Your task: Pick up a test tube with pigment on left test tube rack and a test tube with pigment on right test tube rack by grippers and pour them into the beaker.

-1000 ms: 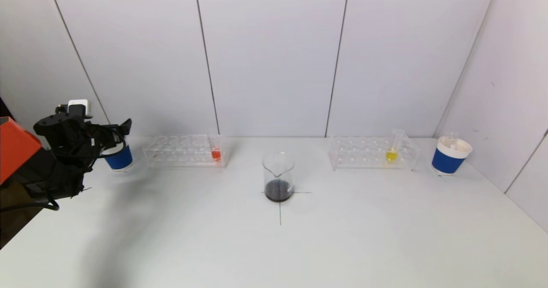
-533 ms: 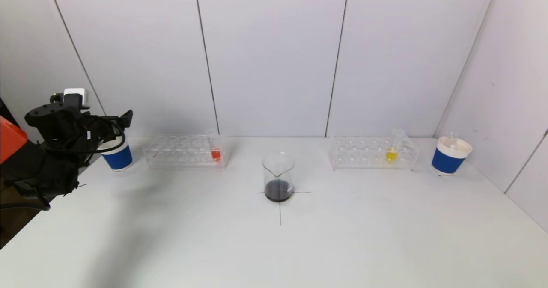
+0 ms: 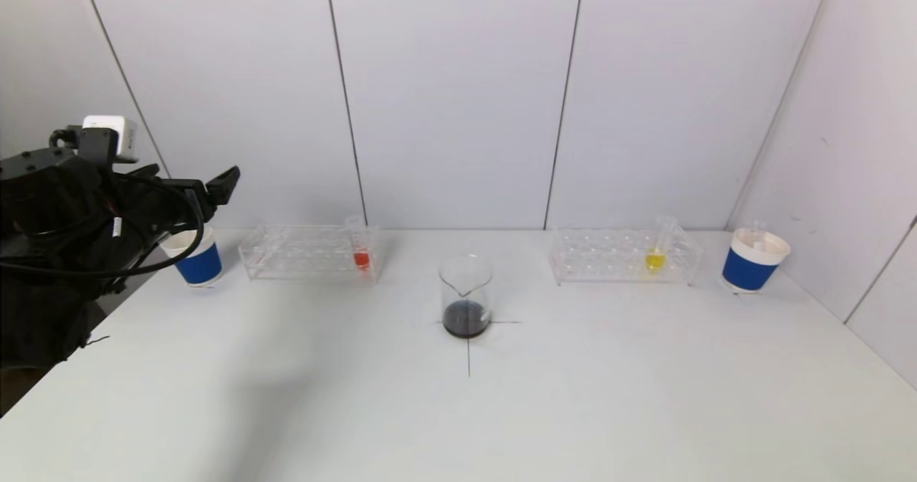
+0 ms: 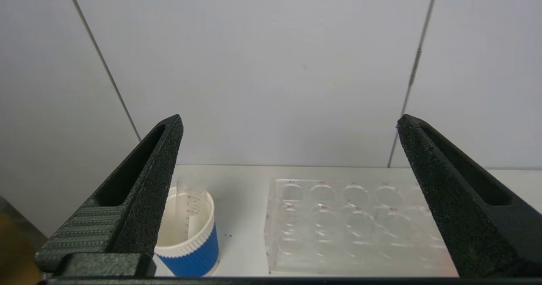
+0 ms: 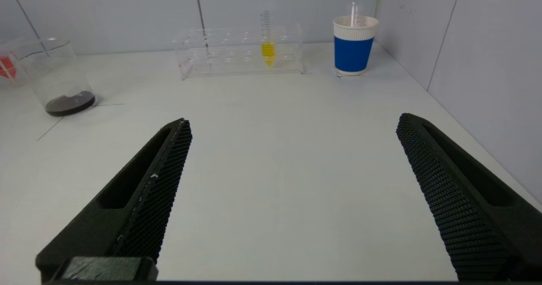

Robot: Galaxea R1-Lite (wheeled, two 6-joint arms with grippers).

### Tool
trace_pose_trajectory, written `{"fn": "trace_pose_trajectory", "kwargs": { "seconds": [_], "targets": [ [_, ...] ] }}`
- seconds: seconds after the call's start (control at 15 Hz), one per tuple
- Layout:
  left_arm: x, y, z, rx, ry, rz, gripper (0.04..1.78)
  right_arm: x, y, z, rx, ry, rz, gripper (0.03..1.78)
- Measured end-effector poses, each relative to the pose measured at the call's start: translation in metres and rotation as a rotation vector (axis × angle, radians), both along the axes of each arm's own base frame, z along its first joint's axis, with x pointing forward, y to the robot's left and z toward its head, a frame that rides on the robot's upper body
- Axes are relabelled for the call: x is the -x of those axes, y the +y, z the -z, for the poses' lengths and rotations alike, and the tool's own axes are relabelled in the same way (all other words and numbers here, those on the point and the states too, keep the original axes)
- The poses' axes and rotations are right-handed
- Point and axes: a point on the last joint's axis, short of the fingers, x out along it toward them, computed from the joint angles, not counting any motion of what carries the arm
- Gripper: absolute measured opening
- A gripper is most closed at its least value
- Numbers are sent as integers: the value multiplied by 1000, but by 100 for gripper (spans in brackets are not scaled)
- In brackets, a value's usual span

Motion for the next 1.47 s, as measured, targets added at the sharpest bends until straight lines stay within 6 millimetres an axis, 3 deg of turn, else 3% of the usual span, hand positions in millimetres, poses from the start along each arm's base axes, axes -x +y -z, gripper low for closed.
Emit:
{"fn": "trace_pose_trajectory", "kwargs": {
  "seconds": [0.33,0.8,1.2,1.47],
  "targets": [
    [89,-17,-18,0,-2,38,176,0,0,0,0,0,0,176],
    [214,-27,-11,13,15,47,176,0,0,0,0,0,0,176],
    [310,-34,26,27,34,60,176,0,0,0,0,0,0,176],
    [346,-34,70,42,103,70,176,0,0,0,0,0,0,176]
  ]
}}
